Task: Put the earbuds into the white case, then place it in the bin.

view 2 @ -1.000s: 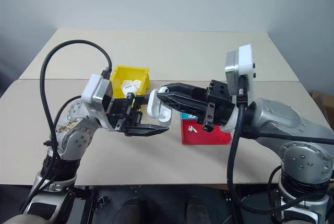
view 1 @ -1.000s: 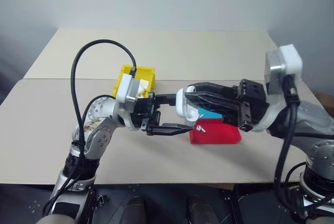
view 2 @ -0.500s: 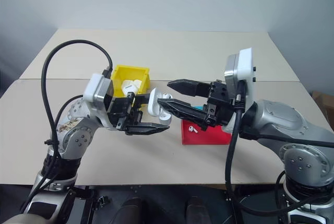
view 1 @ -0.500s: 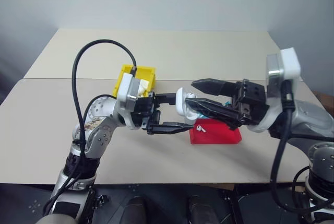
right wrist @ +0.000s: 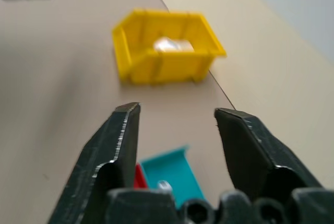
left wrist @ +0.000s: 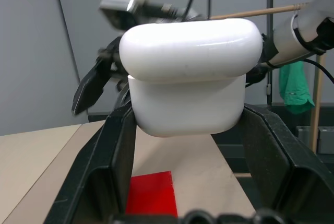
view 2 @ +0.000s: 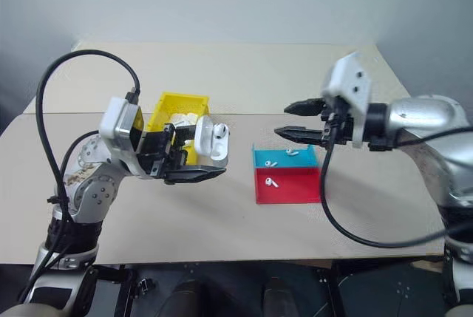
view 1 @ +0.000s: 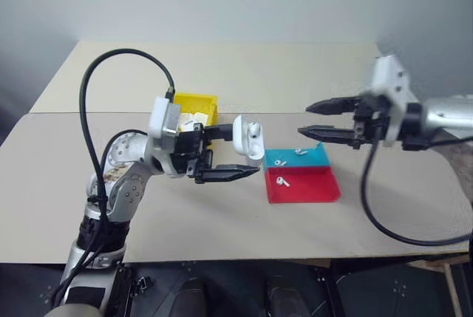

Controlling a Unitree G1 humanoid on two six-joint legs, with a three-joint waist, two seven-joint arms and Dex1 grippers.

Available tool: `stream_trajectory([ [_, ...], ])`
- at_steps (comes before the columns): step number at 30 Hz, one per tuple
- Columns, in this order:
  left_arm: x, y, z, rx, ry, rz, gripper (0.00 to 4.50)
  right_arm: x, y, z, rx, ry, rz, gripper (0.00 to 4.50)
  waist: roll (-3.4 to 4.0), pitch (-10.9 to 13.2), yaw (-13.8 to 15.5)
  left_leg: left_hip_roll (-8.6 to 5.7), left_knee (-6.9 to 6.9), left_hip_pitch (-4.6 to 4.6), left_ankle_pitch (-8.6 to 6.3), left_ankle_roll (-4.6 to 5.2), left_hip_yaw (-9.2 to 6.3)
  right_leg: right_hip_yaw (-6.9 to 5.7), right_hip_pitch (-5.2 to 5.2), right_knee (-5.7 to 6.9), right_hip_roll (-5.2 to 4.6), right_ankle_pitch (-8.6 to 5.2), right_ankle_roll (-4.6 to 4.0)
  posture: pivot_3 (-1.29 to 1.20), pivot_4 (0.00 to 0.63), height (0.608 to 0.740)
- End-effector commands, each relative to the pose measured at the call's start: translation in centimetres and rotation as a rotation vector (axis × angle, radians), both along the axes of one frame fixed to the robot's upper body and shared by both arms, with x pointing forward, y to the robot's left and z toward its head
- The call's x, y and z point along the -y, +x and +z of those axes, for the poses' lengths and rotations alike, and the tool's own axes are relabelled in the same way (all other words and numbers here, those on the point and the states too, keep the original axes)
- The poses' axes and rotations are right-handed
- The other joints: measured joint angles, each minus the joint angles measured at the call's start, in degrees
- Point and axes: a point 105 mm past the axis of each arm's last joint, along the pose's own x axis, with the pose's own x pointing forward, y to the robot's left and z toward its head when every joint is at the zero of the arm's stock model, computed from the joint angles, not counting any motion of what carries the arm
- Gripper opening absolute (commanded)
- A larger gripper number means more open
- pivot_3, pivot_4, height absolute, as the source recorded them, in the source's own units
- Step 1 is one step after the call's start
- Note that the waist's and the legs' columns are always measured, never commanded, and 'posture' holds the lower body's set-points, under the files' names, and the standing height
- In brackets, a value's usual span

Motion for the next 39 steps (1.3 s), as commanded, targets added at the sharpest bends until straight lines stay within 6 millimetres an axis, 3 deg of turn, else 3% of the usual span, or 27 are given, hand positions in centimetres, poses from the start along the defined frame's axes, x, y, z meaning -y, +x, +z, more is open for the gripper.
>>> stream_trajectory([
  [1, -0.2, -0.5, 0.9, 0.047, -0.025, 0.01, 2.7, 0.0, 1.9, -1.0, 0.041, -0.223, 0.08, 1.35, 0.01, 0.0, -0.1, 0.01, -0.01, 0.0, 0.0, 0.0, -0.01, 0.0, -0.03, 0.02, 0.02, 0.0, 0.0, 0.0, 0.15, 0.74],
  [2, -0.2, -0.6, 0.8, 0.049, -0.026, 0.016, 2.7, 0.1, 2.8, -1.7, 0.036, -0.287, 0.085, 0.95, 0.01, 0.0, 0.0, 0.02, -0.05, -0.01, 0.0, 0.0, -0.02, -0.01, -0.05, 0.01, 0.03, 0.0, 0.0, 0.0, 0.15, 0.74],
  [6, -0.3, -0.8, 0.8, 0.052, -0.031, 0.037, 2.7, 0.4, 5.4, -3.5, 0.023, -0.464, 0.12, 0.95, 0.01, 0.0, 0.1, 0.05, -0.05, -0.23, 0.0, -0.01, 0.02, -0.04, -0.26, 0.0, 0.03, 0.0, 0.0, 0.0, 0.15, 0.74],
  [12, -0.7, -1.0, 0.8, 0.058, -0.032, 0.067, 2.7, 0.2, 7.2, -5.4, 0.001, -0.596, 0.186, 0.95, 0.04, 0.0, 0.5, 0.05, 0.03, -0.77, 0.24, -0.41, 0.07, -0.05, -0.87, 0.07, 0.0, 0.03, 0.0, 0.0, 0.15, 0.74],
  [15, -1.0, -1.0, 0.8, 0.058, -0.028, 0.077, 2.7, -0.9, 7.0, -4.9, -0.018, -0.555, 0.247, 1.53, 0.05, 0.0, 0.4, 0.06, -0.01, -0.76, 0.24, -0.41, 0.09, -0.04, -0.88, 0.07, 0.01, 0.03, 0.0, 0.0, 0.15, 0.74],
  [19, -1.1, -1.0, 0.8, 0.057, -0.026, 0.084, 2.7, -1.8, 6.9, -5.7, -0.021, -0.573, 0.29, 2.88, 0.06, 0.0, 0.3, 0.08, 0.0, -0.69, 0.21, -0.35, 0.09, -0.05, -0.86, 0.16, 0.03, 0.02, 0.0, 0.0, 0.15, 0.74],
  [30, -1.0, -1.3, 0.7, 0.06, -0.028, 0.098, 2.7, -2.9, 7.2, -7.6, -0.06, -0.625, 0.324, 2.88, 0.07, 0.0, 0.3, 0.08, 0.0, -0.67, 0.23, -0.39, 0.08, -0.04, -0.86, 0.25, 0.03, 0.04, -0.02, 0.0, 0.15, 0.74],
  [33, -1.1, -1.2, 0.7, 0.059, -0.026, 0.105, 2.7, -3.4, 7.4, -7.8, -0.063, -0.613, 0.322, 2.34, 0.08, 0.0, 0.2, 0.09, 0.01, -0.64, 0.24, -0.4, 0.08, -0.04, -0.86, 0.28, 0.03, 0.04, -0.02, 0.0, 0.15, 0.74],
  [39, -1.4, -0.8, 0.8, 0.057, -0.024, 0.118, 2.7, -3.6, 7.6, -8.4, -0.072, -0.625, 0.326, 2.34, 0.08, 0.0, 0.1, 0.08, 0.01, -0.64, 0.24, -0.4, 0.08, -0.04, -0.86, 0.3, 0.03, 0.04, -0.02, 0.0, 0.15, 0.74],
])
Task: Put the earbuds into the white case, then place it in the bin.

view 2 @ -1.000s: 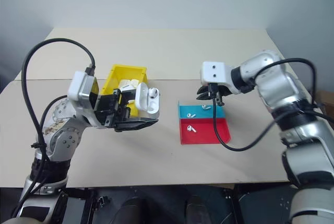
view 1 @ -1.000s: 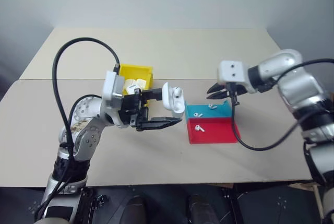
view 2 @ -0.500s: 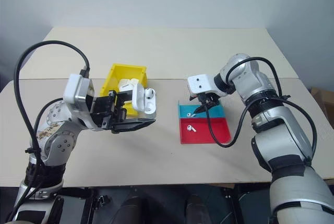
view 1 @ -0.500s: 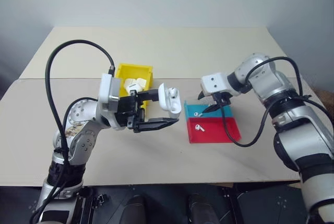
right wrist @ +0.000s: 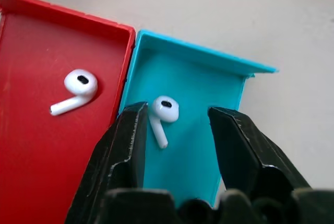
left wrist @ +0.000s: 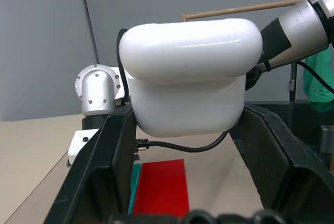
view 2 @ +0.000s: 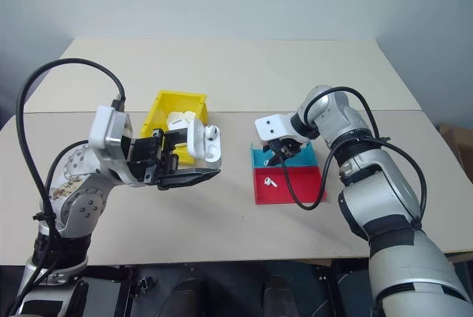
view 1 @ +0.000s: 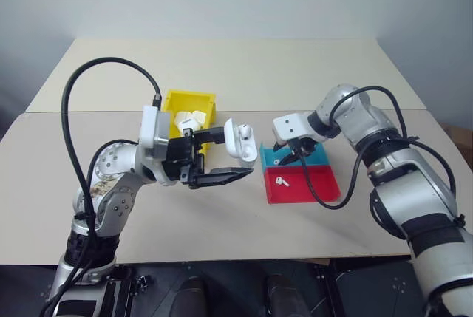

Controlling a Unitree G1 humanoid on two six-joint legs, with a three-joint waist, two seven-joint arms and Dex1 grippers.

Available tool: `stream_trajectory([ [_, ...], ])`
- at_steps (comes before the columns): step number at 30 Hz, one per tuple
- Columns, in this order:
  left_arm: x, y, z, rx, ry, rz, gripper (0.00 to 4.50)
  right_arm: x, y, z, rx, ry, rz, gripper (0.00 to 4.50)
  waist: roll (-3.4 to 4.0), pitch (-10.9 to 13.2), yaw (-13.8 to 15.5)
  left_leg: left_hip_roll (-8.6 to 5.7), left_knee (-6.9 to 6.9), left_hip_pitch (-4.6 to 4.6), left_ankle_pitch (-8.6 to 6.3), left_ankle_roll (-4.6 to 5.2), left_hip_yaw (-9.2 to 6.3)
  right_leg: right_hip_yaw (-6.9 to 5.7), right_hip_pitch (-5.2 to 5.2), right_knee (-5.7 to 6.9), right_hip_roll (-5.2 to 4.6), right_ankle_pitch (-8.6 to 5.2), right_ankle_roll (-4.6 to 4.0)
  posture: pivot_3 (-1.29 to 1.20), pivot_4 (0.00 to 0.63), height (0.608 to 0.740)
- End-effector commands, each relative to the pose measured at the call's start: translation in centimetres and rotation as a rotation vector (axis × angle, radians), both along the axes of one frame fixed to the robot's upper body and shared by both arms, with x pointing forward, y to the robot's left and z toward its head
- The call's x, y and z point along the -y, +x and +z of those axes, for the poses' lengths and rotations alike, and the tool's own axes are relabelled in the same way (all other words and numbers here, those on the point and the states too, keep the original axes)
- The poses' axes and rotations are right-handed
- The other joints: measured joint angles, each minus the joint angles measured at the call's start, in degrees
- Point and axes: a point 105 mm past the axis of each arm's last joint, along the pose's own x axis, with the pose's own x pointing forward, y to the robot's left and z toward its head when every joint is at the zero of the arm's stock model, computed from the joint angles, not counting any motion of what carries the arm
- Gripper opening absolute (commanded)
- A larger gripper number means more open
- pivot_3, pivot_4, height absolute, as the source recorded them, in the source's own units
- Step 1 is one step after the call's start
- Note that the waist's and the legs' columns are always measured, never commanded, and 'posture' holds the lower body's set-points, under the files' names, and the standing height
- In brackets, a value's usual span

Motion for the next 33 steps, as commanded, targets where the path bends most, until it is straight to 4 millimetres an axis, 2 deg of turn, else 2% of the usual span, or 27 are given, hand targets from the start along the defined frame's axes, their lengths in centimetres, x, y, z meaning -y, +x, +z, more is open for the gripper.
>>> stream_trajectory([
  [1, -0.4, -0.2, 1.0, 0.045, -0.019, 0.009, 2.7, -0.2, 0.4, 1.3, 0.046, 0.012, 0.014, 2.34, 0.0, 0.0, 0.0, 0.0, 0.0, 0.0, 0.0, 0.0, 0.0, 0.0, 0.0, -0.01, 0.0, 0.0, 0.0, 0.0, 0.15, 0.74],
  [16, -0.6, 0.0, 0.9, 0.052, -0.013, 0.031, 2.7, -0.5, 0.7, -0.7, 0.049, -0.044, 0.009, 2.34, 0.01, 0.0, -0.2, 0.0, 0.0, 0.02, 0.02, -0.03, 0.0, 0.0, 0.01, 0.05, 0.0, 0.0, 0.0, 0.0, 0.15, 0.74],
  [19, -0.6, -0.1, 0.9, 0.051, -0.012, 0.036, 2.7, -0.6, 0.7, -1.0, 0.042, -0.037, 0.006, 1.79, 0.01, 0.0, -0.2, 0.0, 0.01, 0.05, 0.02, -0.03, 0.0, 0.01, 0.02, 0.41, 0.01, 0.0, 0.0, 0.0, 0.15, 0.74],
  [22, -0.6, -0.1, 0.9, 0.05, -0.01, 0.039, 2.7, -0.7, 0.7, -1.0, 0.037, -0.024, -0.007, 0.75, 0.02, 0.0, -0.3, 0.0, 0.01, 0.08, 0.02, -0.03, 0.0, 0.01, 0.03, 0.42, 0.01, 0.0, 0.0, 0.0, 0.15, 0.74],
  [23, -0.6, -0.1, 0.9, 0.05, -0.009, 0.039, 2.7, -0.7, 0.7, -1.0, 0.036, -0.017, -0.011, 0.65, 0.02, 0.0, -0.4, 0.0, 0.01, 0.09, 0.02, -0.03, 0.0, 0.02, 0.04, 0.43, 0.01, 0.0, 0.0, 0.0, 0.15, 0.74],
  [30, -0.6, 0.3, 1.1, 0.048, -0.01, 0.029, 2.7, -0.2, 0.9, 1.5, 0.003, 0.156, -0.099, 0.65, 0.02, 0.0, -0.6, 0.0, 0.01, 0.04, 0.02, -0.03, 0.0, 0.01, 0.01, 0.43, 0.0, 0.0, 0.0, 0.0, 0.15, 0.74],
  [33, -0.6, 0.5, 1.5, 0.048, -0.019, 0.02, 2.7, 0.7, 0.7, 4.7, -0.012, 0.35, -0.161, 0.65, 0.02, 0.0, -0.3, 0.0, 0.01, 0.03, 0.02, -0.03, -0.01, 0.0, 0.02, 0.43, 0.0, 0.0, 0.0, 0.0, 0.15, 0.74],
])
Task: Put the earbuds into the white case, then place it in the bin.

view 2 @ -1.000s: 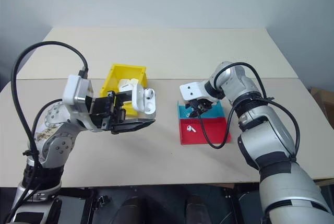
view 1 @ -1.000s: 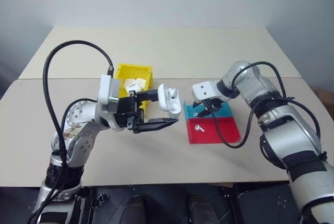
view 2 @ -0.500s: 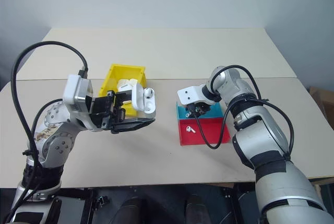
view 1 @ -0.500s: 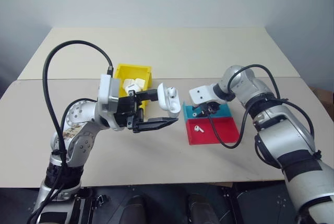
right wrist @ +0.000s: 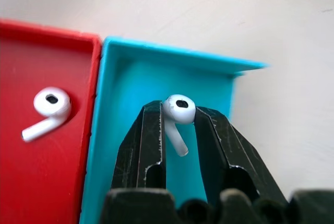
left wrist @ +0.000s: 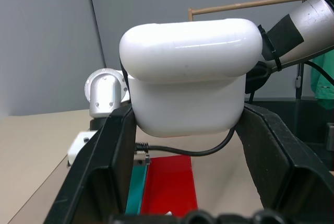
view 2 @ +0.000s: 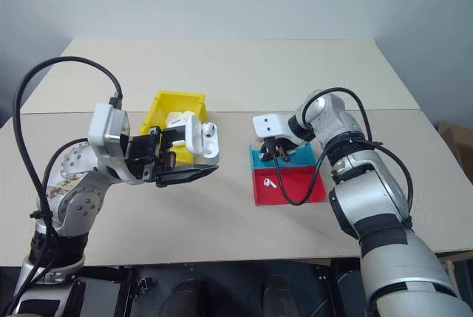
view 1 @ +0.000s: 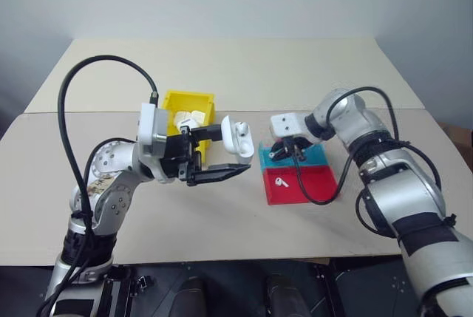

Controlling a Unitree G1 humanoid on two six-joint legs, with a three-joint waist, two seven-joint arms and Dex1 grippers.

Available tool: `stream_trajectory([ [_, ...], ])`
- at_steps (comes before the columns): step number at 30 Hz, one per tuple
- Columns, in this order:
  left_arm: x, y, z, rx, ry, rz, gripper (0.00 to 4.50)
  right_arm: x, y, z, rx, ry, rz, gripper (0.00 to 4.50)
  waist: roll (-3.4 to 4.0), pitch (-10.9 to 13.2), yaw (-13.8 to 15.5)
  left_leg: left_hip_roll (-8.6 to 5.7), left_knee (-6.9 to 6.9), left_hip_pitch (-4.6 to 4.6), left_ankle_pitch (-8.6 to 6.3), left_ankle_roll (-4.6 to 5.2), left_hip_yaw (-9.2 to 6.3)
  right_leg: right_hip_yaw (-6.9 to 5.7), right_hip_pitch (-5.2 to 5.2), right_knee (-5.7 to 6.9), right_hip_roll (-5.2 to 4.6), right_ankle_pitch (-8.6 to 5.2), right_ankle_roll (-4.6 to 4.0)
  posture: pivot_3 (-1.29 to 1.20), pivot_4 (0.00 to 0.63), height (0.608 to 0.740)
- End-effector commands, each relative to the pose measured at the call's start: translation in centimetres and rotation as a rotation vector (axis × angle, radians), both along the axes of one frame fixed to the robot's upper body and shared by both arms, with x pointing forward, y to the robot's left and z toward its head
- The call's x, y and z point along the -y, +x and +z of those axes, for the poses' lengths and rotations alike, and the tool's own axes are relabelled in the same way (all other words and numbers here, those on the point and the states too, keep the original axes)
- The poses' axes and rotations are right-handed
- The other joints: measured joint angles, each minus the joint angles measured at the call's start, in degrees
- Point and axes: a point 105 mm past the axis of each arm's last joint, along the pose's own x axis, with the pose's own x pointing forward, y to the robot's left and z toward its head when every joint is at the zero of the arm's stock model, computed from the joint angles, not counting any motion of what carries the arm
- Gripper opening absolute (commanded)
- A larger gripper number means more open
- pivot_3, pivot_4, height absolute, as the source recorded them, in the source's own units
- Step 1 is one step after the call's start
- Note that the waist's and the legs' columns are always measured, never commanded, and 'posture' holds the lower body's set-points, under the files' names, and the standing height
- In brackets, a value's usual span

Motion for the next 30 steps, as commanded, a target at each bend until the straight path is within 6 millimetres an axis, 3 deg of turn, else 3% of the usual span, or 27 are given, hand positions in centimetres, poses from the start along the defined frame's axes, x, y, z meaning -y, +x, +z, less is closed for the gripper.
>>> stream_trajectory([
  [1, -0.2, 0.1, 1.4, 0.048, -0.028, -0.009, 2.7, 1.2, -0.5, 5.0, 0.017, 0.262, -0.058, 0.65, 0.0, 0.0, 0.3, 0.0, 0.0, -0.01, 0.0, 0.0, -0.01, -0.01, 0.0, 0.0, 0.0, 0.0, 0.0, 0.0, 0.15, 0.74],
  [8, 0.0, 0.3, 1.5, 0.035, -0.049, -0.027, 2.7, 3.3, -7.1, 10.8, -0.052, 0.764, -0.148, 0.65, 0.0, 0.0, 1.4, 0.0, 0.01, -0.12, -0.03, 0.04, -0.1, -0.08, -0.01, -0.04, -0.01, 0.0, 0.0, 0.0, 0.15, 0.74],
  [13, 0.4, 0.9, 1.7, 0.025, -0.059, -0.038, 2.7, 2.4, -12.5, 13.6, -0.15, 1.122, -0.124, 0.65, 0.01, 0.0, 0.8, 0.0, 0.04, 0.04, -0.04, 0.07, -0.09, -0.01, 0.04, 0.0, 0.02, -0.01, 0.0, 0.0, 0.15, 0.74],
  [17, 1.3, 1.4, 2.0, 0.017, -0.071, -0.059, 2.7, 0.8, -15.2, 15.0, -0.18, 1.265, -0.077, 0.65, 0.02, 0.0, 0.8, 0.0, 0.03, 0.13, -0.04, 0.08, -0.1, 0.03, 0.15, -0.03, 0.03, -0.01, 0.0, 0.0, 0.15, 0.74],
  [24, 2.8, 2.0, 2.4, 0.014, -0.078, -0.094, 2.7, -2.2, -17.5, 14.8, -0.241, 1.299, -0.028, 0.65, 0.02, 0.0, 0.8, -0.01, 0.04, -0.03, -0.07, 0.12, -0.16, -0.01, 0.09, 0.0, 0.02, 0.0, 0.0, 0.0, 0.15, 0.74],
  [30, 2.7, 2.0, 2.3, 0.012, -0.069, -0.113, 2.7, -3.8, -17.3, 14.4, -0.274, 1.308, -0.044, 0.65, 0.03, 0.0, 0.6, -0.02, 0.04, -0.02, -0.06, 0.13, -0.18, 0.0, 0.05, -0.01, 0.02, 0.0, 0.0, 0.0, 0.15, 0.74],
])
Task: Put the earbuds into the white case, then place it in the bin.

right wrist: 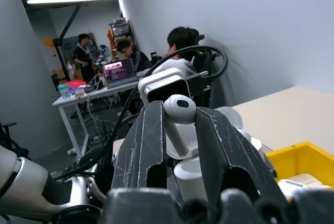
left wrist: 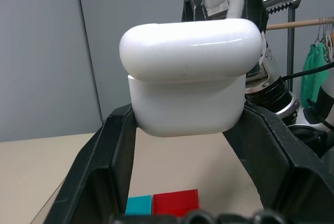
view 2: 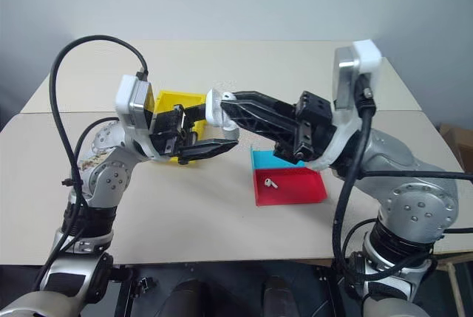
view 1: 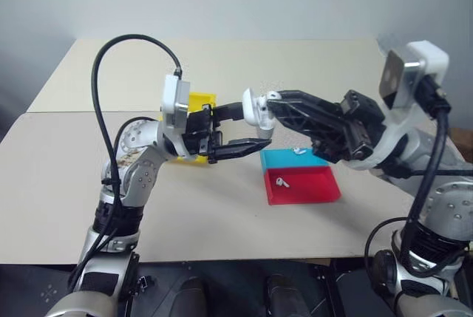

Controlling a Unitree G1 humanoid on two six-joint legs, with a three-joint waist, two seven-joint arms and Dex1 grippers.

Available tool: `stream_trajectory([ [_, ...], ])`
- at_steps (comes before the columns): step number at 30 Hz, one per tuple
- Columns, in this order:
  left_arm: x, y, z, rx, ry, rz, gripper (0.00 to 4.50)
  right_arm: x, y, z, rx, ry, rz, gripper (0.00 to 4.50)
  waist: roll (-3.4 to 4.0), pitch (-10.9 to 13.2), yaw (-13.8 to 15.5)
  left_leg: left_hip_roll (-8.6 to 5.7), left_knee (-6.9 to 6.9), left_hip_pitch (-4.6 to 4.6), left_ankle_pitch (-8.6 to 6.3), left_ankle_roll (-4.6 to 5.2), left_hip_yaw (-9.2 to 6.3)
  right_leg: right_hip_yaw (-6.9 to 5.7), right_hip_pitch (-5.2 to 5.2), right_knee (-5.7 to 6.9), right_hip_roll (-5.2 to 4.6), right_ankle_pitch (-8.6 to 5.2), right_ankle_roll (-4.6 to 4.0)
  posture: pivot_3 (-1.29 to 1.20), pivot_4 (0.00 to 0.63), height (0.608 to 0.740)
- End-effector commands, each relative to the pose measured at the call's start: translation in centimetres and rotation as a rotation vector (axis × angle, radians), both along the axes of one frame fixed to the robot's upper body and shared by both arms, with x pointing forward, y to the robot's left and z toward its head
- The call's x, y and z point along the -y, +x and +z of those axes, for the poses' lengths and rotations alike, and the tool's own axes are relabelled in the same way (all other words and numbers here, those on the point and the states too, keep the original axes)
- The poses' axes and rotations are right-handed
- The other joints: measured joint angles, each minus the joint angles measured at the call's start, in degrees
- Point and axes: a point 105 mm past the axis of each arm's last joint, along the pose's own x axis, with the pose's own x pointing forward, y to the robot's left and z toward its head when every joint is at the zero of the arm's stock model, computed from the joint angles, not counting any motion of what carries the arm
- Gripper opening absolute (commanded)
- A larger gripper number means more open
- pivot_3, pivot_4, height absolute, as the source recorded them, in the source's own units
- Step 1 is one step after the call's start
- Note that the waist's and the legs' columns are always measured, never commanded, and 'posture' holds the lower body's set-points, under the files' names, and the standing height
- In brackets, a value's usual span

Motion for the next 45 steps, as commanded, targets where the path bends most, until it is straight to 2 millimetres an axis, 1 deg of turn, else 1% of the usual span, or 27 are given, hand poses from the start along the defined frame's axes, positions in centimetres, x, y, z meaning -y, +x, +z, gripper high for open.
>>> stream_trajectory([
  [1, -0.1, -0.2, 0.6, 0.035, 0.004, -0.018, 2.7, -0.6, -0.4, 0.4, 0.022, 0.028, 0.007, 0.65, 0.0, 0.0, 0.0, 0.0, 0.0, 0.0, 0.0, 0.0, 0.0, 0.0, 0.0, -0.01, 0.0, 0.0, 0.0, 0.0, 0.15, 0.74],
  [9, -0.3, -0.3, 0.6, 0.042, 0.005, -0.016, 2.7, -0.8, 0.7, -0.6, -0.003, 0.005, -0.021, 0.65, 0.0, 0.0, 0.1, 0.0, 0.0, -0.06, 0.0, 0.02, -0.02, -0.02, 0.0, -0.01, -0.01, 0.0, 0.0, 0.0, 0.15, 0.74],
  [12, -0.2, -0.5, 0.6, 0.045, 0.005, -0.015, 2.7, -0.1, 0.0, -0.7, 0.012, -0.004, -0.031, 0.65, 0.0, 0.0, 0.2, 0.0, 0.0, -0.05, 0.0, 0.02, -0.04, -0.03, 0.01, -0.01, 0.0, 0.0, 0.0, 0.0, 0.15, 0.74],
  [15, -0.2, -0.5, 0.6, 0.047, 0.004, -0.012, 2.7, 0.1, -0.1, -0.9, 0.012, -0.015, -0.03, 0.65, -0.01, 0.0, 0.2, -0.01, 0.01, -0.06, -0.01, 0.02, -0.05, -0.04, 0.02, -0.02, -0.01, 0.0, 0.0, 0.0, 0.15, 0.74],
  [29, -0.1, -0.4, 0.8, 0.056, 0.001, -0.004, 2.7, 0.0, -0.2, -1.5, 0.028, -0.052, -0.034, 0.65, -0.01, 0.0, 0.2, 0.0, 0.01, -0.05, -0.01, 0.02, -0.05, -0.03, 0.01, -0.05, 0.0, 0.0, 0.0, 0.0, 0.15, 0.74],
  [39, -0.4, -0.2, 1.0, 0.059, -0.004, 0.004, 2.7, -0.6, 0.1, -1.5, 0.036, -0.065, -0.026, 0.65, -0.01, 0.0, 0.2, 0.0, 0.01, -0.04, -0.01, 0.02, -0.05, -0.03, 0.01, -0.06, 0.0, 0.0, 0.0, 0.0, 0.15, 0.74],
  [41, -0.4, -0.2, 0.9, 0.059, -0.005, 0.005, 2.7, -0.6, 0.2, -1.5, 0.034, -0.06, -0.032, 1.39, -0.01, 0.0, 0.2, 0.0, 0.01, -0.04, -0.01, 0.02, -0.05, -0.03, 0.01, -0.06, 0.0, 0.0, 0.0, 0.0, 0.15, 0.74],
  [42, -0.4, -0.2, 0.9, 0.059, -0.005, 0.005, 2.7, -0.5, 0.2, -1.5, 0.033, -0.059, -0.034, 1.65, -0.01, 0.0, 0.2, 0.0, 0.01, -0.04, -0.01, 0.02, -0.05, -0.03, 0.01, -0.06, 0.0, 0.0, 0.0, 0.0, 0.15, 0.74],
  [45, -0.3, -0.3, 0.9, 0.06, -0.005, 0.004, 2.7, -0.4, 0.0, -1.5, 0.036, -0.059, -0.035, 2.64, -0.01, 0.0, 0.2, 0.0, 0.01, -0.04, -0.01, 0.02, -0.05, -0.03, 0.01, -0.06, 0.0, 0.0, 0.0, 0.0, 0.15, 0.74],
])
